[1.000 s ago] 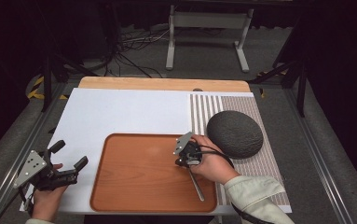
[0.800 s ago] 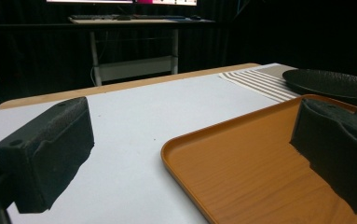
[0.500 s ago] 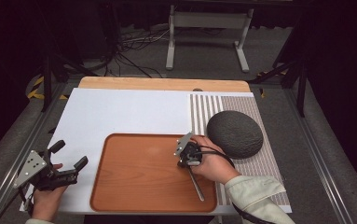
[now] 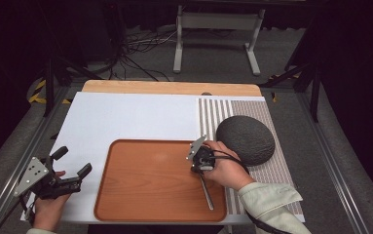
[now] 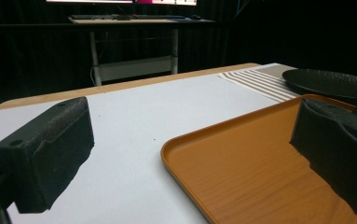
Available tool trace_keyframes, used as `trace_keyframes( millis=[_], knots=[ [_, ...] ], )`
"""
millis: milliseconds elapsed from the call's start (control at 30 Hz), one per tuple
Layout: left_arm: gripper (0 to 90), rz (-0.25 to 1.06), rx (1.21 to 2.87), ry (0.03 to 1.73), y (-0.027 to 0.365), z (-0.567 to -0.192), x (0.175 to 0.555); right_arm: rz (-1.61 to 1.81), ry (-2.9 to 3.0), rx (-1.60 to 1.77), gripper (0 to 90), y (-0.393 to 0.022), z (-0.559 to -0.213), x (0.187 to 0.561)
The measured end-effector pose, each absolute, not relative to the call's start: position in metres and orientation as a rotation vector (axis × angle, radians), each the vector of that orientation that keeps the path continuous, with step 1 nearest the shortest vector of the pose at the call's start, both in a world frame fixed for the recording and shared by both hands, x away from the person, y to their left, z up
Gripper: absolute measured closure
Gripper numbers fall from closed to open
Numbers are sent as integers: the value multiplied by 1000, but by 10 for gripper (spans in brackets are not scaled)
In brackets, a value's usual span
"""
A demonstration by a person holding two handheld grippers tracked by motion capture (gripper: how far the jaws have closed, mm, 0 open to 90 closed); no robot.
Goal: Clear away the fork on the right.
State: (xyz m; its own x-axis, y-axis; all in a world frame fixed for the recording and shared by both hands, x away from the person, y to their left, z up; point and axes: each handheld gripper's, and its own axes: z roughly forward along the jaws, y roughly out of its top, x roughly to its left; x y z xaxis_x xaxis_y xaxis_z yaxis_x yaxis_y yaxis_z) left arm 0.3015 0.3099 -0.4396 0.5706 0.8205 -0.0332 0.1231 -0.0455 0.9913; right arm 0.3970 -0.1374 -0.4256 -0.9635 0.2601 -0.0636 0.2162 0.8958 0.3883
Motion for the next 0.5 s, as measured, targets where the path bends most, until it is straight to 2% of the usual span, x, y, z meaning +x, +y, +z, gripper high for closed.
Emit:
trace_keyframes(
  millis=[500],
  knots=[
    [2, 687, 1537, 832, 310, -440, 302, 563, 2916, 470, 900, -156, -425, 405]
  ],
)
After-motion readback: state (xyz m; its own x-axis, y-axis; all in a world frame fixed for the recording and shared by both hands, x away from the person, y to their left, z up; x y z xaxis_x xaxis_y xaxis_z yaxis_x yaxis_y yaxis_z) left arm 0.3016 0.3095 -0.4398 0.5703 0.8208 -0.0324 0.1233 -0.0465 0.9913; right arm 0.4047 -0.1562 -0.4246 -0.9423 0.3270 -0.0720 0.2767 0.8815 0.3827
